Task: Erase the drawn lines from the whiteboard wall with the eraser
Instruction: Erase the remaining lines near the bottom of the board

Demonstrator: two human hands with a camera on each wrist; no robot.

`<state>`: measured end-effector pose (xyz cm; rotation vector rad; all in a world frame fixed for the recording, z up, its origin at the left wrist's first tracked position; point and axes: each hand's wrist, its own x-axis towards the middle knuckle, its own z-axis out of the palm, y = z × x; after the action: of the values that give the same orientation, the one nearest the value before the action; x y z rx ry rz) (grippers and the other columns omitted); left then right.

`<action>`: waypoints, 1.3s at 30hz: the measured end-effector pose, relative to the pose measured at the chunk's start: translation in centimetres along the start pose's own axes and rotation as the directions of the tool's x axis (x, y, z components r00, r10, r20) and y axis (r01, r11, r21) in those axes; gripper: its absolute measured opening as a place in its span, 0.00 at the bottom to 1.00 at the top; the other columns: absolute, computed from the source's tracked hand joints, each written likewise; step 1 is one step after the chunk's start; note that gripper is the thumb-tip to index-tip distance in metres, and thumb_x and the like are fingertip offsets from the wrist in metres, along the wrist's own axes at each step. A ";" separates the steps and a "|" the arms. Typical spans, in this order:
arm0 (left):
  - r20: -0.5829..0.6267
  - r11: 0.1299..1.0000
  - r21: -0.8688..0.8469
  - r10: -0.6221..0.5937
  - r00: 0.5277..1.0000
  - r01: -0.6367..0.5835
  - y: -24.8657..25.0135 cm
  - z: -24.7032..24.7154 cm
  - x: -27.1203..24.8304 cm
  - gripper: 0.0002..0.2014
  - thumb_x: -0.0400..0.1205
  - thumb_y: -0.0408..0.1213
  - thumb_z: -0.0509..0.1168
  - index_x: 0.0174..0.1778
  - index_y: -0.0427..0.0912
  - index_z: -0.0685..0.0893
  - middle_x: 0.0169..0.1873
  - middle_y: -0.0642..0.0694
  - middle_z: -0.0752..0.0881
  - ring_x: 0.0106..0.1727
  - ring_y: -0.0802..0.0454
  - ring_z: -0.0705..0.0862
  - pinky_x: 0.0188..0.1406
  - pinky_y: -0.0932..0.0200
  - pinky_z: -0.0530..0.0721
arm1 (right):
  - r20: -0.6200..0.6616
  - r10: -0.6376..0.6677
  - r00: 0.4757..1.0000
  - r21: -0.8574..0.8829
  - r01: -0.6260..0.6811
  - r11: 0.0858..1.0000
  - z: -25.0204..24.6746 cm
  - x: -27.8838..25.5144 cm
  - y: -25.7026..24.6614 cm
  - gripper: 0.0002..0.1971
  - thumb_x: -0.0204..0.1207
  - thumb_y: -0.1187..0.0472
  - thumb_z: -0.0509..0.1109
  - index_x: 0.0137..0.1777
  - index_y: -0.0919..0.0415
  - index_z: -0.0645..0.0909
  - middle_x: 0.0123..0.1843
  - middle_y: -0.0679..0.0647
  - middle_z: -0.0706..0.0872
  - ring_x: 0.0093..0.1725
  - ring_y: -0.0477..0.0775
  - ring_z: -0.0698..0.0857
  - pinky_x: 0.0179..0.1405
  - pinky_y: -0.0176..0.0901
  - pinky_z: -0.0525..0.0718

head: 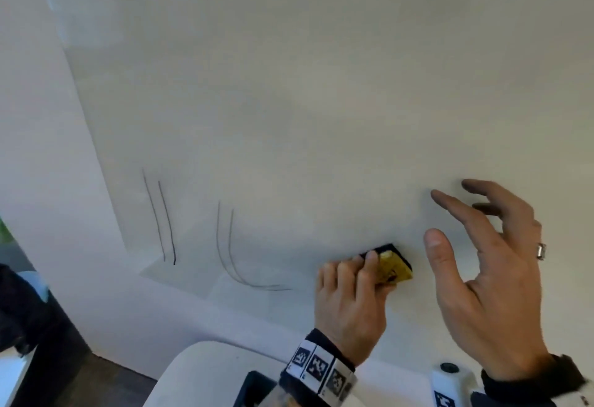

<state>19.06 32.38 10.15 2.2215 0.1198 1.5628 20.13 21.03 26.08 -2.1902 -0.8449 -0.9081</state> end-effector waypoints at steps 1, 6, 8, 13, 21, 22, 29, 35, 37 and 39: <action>-0.003 1.000 0.015 0.018 1.000 -0.018 -0.1 -0.1 0.6 0.23 0.83 0.51 0.70 0.68 0.42 0.77 0.51 0.45 0.79 0.44 0.43 0.78 0.44 0.48 0.77 | -0.002 0.007 1.000 -0.002 -0.007 1.000 -0.3 0.0 0.1 0.20 0.81 0.53 0.67 0.71 0.56 0.84 0.77 0.51 0.73 0.69 0.59 0.75 0.67 0.23 0.60; -0.216 0.971 -0.024 -0.238 0.947 0.239 -4.8 -4.1 5.4 0.26 0.80 0.49 0.71 0.66 0.35 0.76 0.52 0.44 0.72 0.50 0.42 0.74 0.52 0.49 0.73 | -0.008 0.034 0.999 0.010 -0.034 0.999 -1.0 -1.0 1.1 0.21 0.81 0.53 0.67 0.72 0.55 0.83 0.77 0.50 0.72 0.71 0.60 0.76 0.68 0.28 0.64; -0.289 0.924 -0.094 -0.381 0.878 0.370 -7.0 -5.4 6.6 0.28 0.78 0.46 0.75 0.66 0.29 0.77 0.54 0.39 0.73 0.54 0.43 0.74 0.54 0.46 0.78 | 0.000 0.063 0.998 0.006 -0.063 0.998 -1.0 -1.5 1.1 0.22 0.81 0.52 0.66 0.73 0.55 0.83 0.78 0.49 0.72 0.71 0.60 0.75 0.67 0.30 0.65; -0.116 0.976 -0.081 -0.211 0.971 0.202 -3.1 -3.3 4.7 0.23 0.81 0.45 0.71 0.68 0.37 0.76 0.51 0.35 0.81 0.53 0.42 0.76 0.53 0.43 0.78 | -0.024 0.083 0.996 0.023 -0.082 0.996 0.1 -1.1 -0.7 0.21 0.81 0.52 0.67 0.72 0.55 0.84 0.76 0.51 0.72 0.69 0.61 0.75 0.68 0.32 0.64; -0.119 0.923 0.021 -0.379 0.918 0.384 -11.7 -5.4 -1.4 0.25 0.83 0.48 0.68 0.69 0.38 0.71 0.54 0.44 0.73 0.51 0.39 0.77 0.49 0.38 0.85 | 0.006 0.005 1.000 0.027 -0.005 1.000 2.0 -0.2 -3.0 0.21 0.80 0.51 0.67 0.71 0.55 0.85 0.77 0.52 0.71 0.70 0.62 0.74 0.65 0.48 0.66; -0.137 0.880 -0.002 -0.471 0.871 0.475 -12.8 -5.8 -2.2 0.24 0.83 0.48 0.70 0.68 0.40 0.71 0.54 0.45 0.72 0.51 0.38 0.78 0.48 0.35 0.86 | 0.008 0.010 1.000 0.024 -0.010 1.000 2.1 -0.3 -3.0 0.21 0.80 0.51 0.67 0.71 0.55 0.85 0.77 0.52 0.71 0.70 0.62 0.74 0.65 0.46 0.65; 0.070 0.966 -0.039 -0.253 0.965 0.256 -7.9 -2.4 -5.4 0.23 0.83 0.50 0.67 0.66 0.36 0.73 0.51 0.46 0.73 0.47 0.45 0.74 0.50 0.45 0.82 | 0.040 0.026 0.999 0.030 -0.027 0.999 4.8 -0.3 -5.1 0.20 0.79 0.51 0.69 0.70 0.54 0.85 0.73 0.53 0.71 0.66 0.63 0.75 0.65 0.28 0.59; 0.022 0.766 0.023 -0.643 0.765 0.643 -16.8 -6.7 -6.1 0.16 0.78 0.34 0.77 0.52 0.40 0.75 0.47 0.47 0.72 0.51 0.34 0.80 0.51 0.36 0.86 | 0.040 0.035 0.999 0.053 -0.038 0.998 5.2 0.1 -5.5 0.19 0.79 0.52 0.69 0.69 0.54 0.86 0.72 0.54 0.71 0.66 0.62 0.75 0.67 0.21 0.56; -0.054 0.686 0.048 -0.724 0.687 0.726 -20.3 -8.0 -6.6 0.19 0.76 0.30 0.78 0.54 0.35 0.74 0.50 0.41 0.73 0.52 0.30 0.78 0.53 0.29 0.84 | 0.041 0.039 0.998 0.044 -0.041 0.998 5.2 -0.1 -5.5 0.20 0.79 0.52 0.69 0.69 0.55 0.85 0.72 0.54 0.70 0.66 0.62 0.75 0.67 0.20 0.56; -0.085 0.679 0.057 -0.727 0.681 0.732 -20.7 -7.9 -6.7 0.21 0.76 0.29 0.77 0.58 0.33 0.73 0.53 0.38 0.73 0.52 0.33 0.77 0.53 0.29 0.84 | 0.043 0.043 0.998 0.037 -0.044 0.998 5.5 -0.3 -5.5 0.20 0.79 0.52 0.69 0.69 0.54 0.85 0.72 0.53 0.70 0.66 0.63 0.75 0.67 0.21 0.57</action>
<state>12.82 51.38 -1.45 1.8073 0.9897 1.1522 17.89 28.28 24.30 -2.1931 -0.8244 -0.8209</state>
